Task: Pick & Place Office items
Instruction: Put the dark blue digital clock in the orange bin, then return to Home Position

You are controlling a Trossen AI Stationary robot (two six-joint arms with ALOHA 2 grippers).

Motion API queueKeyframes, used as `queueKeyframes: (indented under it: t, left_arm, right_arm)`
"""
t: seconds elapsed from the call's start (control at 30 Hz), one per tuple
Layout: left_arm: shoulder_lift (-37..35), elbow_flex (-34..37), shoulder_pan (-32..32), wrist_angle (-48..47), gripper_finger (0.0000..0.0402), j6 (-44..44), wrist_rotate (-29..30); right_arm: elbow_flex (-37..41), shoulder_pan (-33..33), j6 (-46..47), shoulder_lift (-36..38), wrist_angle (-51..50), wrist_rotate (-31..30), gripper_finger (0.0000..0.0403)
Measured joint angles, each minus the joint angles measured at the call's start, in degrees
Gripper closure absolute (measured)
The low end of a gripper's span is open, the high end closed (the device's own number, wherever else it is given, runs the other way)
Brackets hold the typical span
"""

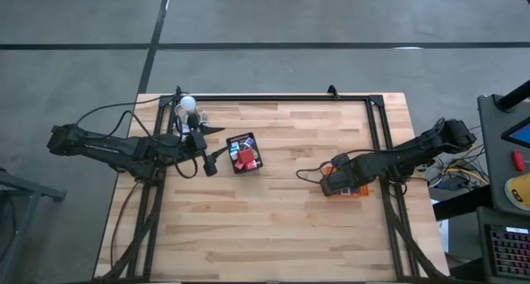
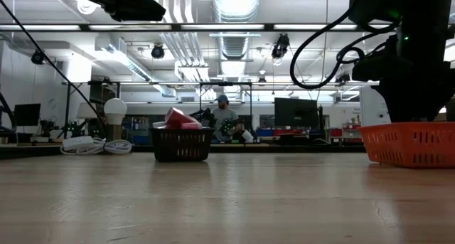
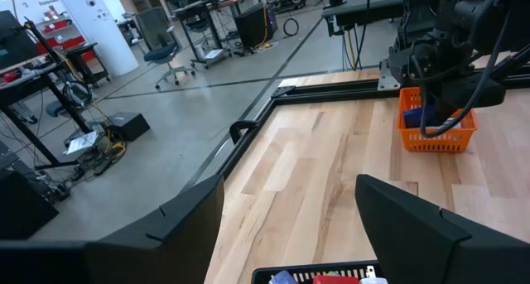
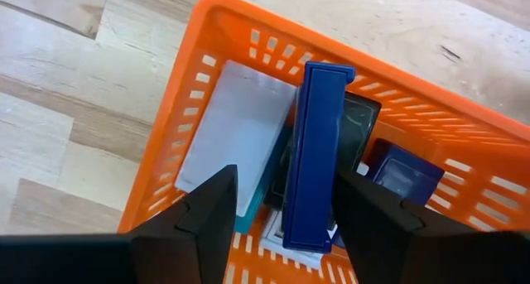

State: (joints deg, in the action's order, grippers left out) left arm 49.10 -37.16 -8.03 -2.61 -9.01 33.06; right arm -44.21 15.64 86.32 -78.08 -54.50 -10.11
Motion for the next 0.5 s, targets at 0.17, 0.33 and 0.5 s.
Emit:
queueKeyframes:
  t: [0.17,0.33,0.5]
  left_arm:
    - [0.0,0.0,0.0,0.0,0.0126,0.0,0.0]
    - [0.0,0.0,0.0,0.0,0.0126,0.0,0.0]
    - [0.0,0.0,0.0,0.0,0.0126,0.0,0.0]
  right_arm:
    - [0.0,0.0,0.0,0.0,-0.1,0.0,0.0216]
    - [-0.4,0.0,-0.7,0.6,-1.5,1.6,0.0216]
    - [-2.6,0.0,-1.6,3.2,-4.7,2.1,0.0216]
